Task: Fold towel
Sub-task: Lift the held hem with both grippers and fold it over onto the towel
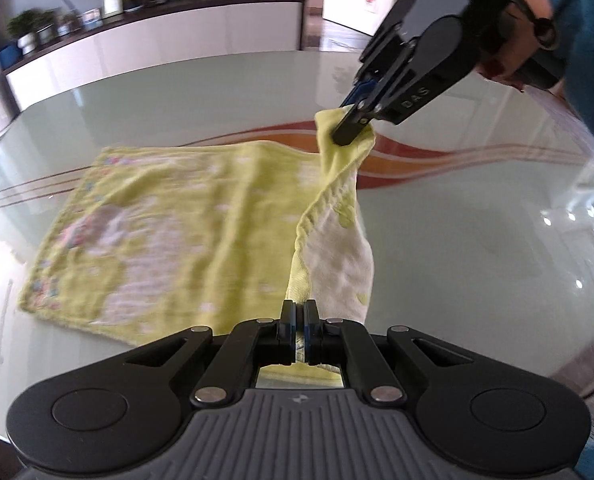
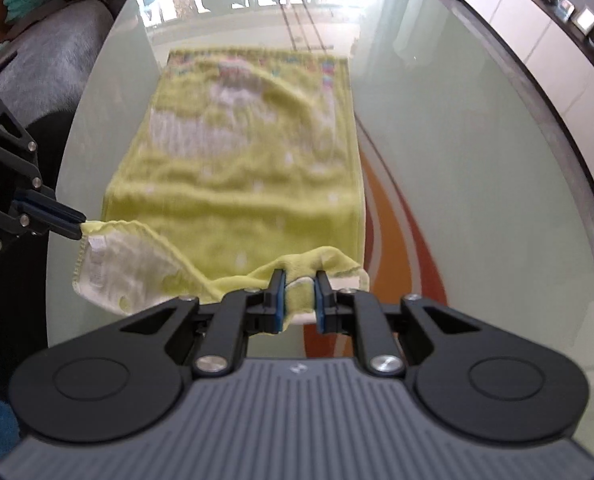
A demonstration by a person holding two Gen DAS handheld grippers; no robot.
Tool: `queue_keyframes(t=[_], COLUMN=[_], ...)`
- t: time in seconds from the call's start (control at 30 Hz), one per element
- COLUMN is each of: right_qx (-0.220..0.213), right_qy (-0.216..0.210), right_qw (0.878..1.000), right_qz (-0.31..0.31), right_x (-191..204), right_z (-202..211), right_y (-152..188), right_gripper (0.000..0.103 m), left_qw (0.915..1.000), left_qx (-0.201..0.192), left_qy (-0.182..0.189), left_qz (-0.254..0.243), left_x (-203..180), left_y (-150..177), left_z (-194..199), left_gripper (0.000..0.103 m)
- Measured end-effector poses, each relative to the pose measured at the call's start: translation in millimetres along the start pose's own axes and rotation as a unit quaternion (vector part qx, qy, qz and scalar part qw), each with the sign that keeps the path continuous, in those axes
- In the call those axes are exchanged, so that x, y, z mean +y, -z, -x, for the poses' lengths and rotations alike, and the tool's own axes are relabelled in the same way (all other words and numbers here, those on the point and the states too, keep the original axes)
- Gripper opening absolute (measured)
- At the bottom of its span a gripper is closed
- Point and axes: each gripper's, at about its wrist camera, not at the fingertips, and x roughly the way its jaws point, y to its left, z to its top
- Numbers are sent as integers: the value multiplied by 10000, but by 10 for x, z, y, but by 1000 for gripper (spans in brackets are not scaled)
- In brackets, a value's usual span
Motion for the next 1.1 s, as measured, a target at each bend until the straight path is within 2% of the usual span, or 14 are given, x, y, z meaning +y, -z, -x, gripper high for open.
queue_keyframes(t=[0.63, 0.97, 1.1], right_qx=[-339, -86, -8], right_qy=[74, 75, 113], right_qw=[9986, 9977, 9973], right_qz=[393, 674, 731], right_x=[-193, -238, -274], right_z=[-535, -1022, -1181], right_y=[-1325, -1763, -1888], right_gripper=[14, 14, 14], left_qw=[9951, 9899, 9885], left_qx=[-235, -59, -15], left_qy=[-623, -870, -928], left_qz=[734, 1117, 1193], left_x=[1238, 1819, 1896], left_y=[-214, -262, -268], left_z=[173, -53, -57], left_gripper=[4, 4, 4])
